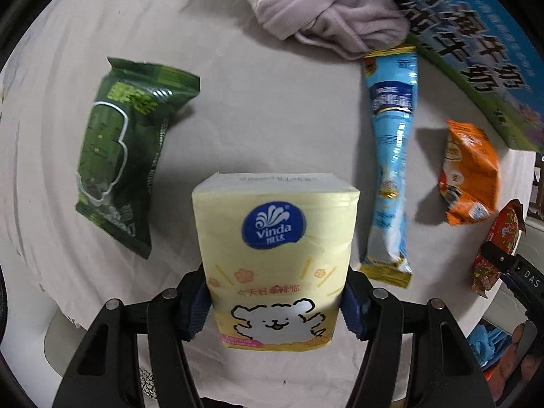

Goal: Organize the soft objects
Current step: 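Grasp the yellow tissue pack with the left tool while the right tool grasps the red floral bag, then carry both items into the box and open both tools to release them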

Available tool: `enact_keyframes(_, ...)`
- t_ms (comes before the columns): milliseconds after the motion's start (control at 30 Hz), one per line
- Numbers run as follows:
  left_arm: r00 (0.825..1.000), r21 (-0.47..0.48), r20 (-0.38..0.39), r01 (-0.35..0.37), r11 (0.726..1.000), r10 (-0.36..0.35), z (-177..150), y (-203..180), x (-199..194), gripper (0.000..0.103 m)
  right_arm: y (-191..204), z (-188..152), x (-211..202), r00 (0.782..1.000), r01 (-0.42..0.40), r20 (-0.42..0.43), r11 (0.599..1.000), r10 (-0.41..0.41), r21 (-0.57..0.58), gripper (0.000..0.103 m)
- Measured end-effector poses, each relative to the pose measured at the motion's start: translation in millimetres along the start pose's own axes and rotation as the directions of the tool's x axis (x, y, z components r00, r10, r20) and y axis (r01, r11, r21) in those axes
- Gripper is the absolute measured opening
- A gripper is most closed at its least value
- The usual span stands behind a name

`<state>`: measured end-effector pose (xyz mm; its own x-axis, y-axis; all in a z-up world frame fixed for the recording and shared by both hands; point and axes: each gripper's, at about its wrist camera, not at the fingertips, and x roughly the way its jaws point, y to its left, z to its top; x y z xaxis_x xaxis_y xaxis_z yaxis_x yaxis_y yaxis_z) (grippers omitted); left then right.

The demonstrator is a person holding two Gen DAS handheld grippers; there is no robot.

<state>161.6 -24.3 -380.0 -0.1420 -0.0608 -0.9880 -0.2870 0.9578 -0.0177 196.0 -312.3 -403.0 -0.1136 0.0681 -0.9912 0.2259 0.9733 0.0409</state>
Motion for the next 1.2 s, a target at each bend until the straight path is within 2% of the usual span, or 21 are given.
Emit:
enact_keyframes(167, 0.998, 0.053, 0.060, -0.008, 0.999, 0.005, -14.2, -15.7, -36.4, 0.061, -5.4, -12.1, -5.9, 0.999, -0.032, 0.020, 0.999, 0.033, -0.034, 0.048)
enact_keyframes(300, 0.991, 0.109, 0.131, -0.001, 0.994, -0.013, -19.0, -29.2, -75.1, 0.061, -18.1, -28.1, -31.7, 0.995, -0.087, 0.041, 0.994, 0.089, -0.068, 0.048)
enact_keyframes(333, 0.988, 0.123, 0.150, 0.005, 0.992, -0.023, -36.6, -34.4, -92.6, 0.061, -23.9, -28.7, -39.3, 0.993, -0.100, 0.050, 0.992, 0.104, -0.077, 0.048)
enact_keyframes(500, 0.967, 0.213, 0.239, 0.037, 0.976, -0.088, -37.9, -66.6, -162.4, 0.061, -27.2, -35.1, -84.6, 0.978, -0.157, 0.122, 0.982, 0.170, -0.109, 0.048)
enact_keyframes(600, 0.950, 0.275, 0.285, 0.045, 0.960, -0.126, -19.4, -81.1, -205.8, 0.061, -25.8, -39.2, -116.9, 0.964, -0.183, 0.170, 0.976, 0.202, -0.120, 0.048)
enact_keyframes(700, 0.935, 0.333, 0.314, 0.053, 0.941, -0.164, -7.2, -107.9, -224.9, 0.061, -17.5, -36.1, -151.7, 0.949, -0.206, 0.218, 0.970, 0.230, -0.126, 0.048)
enact_keyframes(733, 0.931, 0.346, 0.321, 0.054, 0.937, -0.173, -2.9, -111.3, -227.0, 0.061, -16.0, -45.9, -168.2, 0.944, -0.212, 0.231, 0.969, 0.237, -0.128, 0.048)
enact_keyframes(833, 0.920, 0.380, 0.341, 0.055, 0.923, -0.195, 23.4, -118.8, -231.7, 0.061, -4.8, -31.0, -196.4, 0.930, -0.222, 0.268, 0.966, 0.251, -0.133, 0.048)
enact_keyframes(1033, 0.920, 0.403, 0.327, 0.070, 0.913, -0.215, 99.4, -123.9, -221.7, 0.061, 25.7, 15.2, -216.2, 0.921, -0.211, 0.303, 0.967, 0.245, -0.140, 0.048)
enact_keyframes(1200, 0.941, 0.389, 0.253, 0.113, 0.914, -0.224, 166.7, -129.0, -197.5, 0.061, 70.6, 63.7, -203.0, 0.929, -0.188, 0.293, 0.971, 0.225, -0.150, 0.048)
